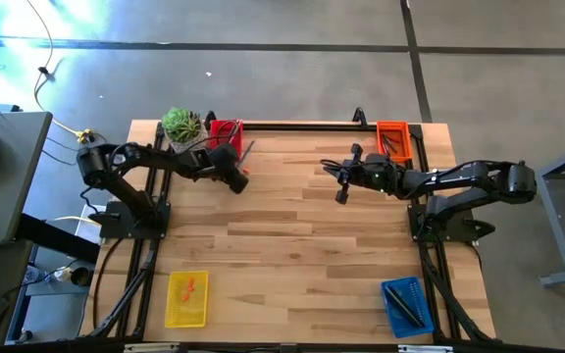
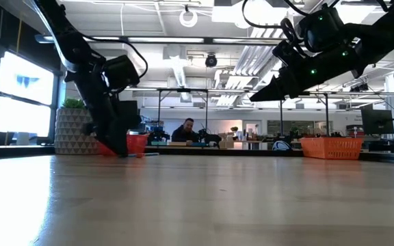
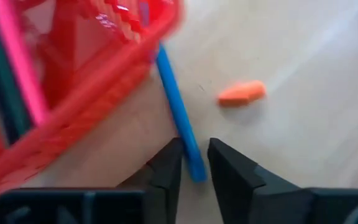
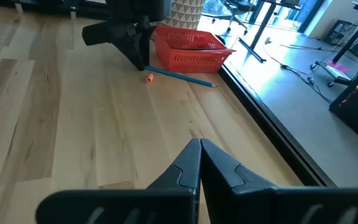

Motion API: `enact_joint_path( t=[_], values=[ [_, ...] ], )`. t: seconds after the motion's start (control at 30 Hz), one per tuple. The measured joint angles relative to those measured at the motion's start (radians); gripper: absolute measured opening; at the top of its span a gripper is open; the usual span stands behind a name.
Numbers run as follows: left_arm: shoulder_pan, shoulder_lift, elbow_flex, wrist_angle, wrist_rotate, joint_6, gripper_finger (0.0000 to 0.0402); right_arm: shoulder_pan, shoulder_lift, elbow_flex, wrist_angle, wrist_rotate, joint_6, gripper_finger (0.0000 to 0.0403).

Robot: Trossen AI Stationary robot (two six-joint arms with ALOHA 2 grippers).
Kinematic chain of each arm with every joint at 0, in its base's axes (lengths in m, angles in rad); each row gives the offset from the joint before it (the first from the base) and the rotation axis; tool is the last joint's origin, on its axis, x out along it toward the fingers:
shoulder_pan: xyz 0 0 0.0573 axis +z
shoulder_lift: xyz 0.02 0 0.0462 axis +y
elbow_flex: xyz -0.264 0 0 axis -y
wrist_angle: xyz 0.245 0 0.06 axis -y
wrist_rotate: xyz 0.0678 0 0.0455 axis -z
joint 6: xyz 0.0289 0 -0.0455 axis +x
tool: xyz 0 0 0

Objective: Sort crayons/erasers/pens/pencils in bins
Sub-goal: Put the blue pencil into the red bin

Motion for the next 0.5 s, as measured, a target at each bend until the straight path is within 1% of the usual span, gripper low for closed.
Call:
enact_joint_path(
  t=[0.13,0.23,0.4,0.5],
  values=[
    [-0.026,-0.004,0.003,-0.065,0.075,0.044,0.0034,0.000,0.000,0.000,0.000,0.000,0.000,0.0000],
    [-0.041,-0.006,0.005,-0.093,0.114,0.047,0.0012,0.000,0.000,0.000,0.000,0.000,0.000,0.0000],
    [-0.060,-0.020,0.003,-0.106,0.124,0.069,0.0004,0.000,0.000,0.000,0.000,0.000,0.000,0.0000],
    [-0.063,-0.056,-0.005,-0.130,0.136,0.069,0.0003,0.000,0.000,0.000,0.000,0.000,0.000,0.0000]
  ],
)
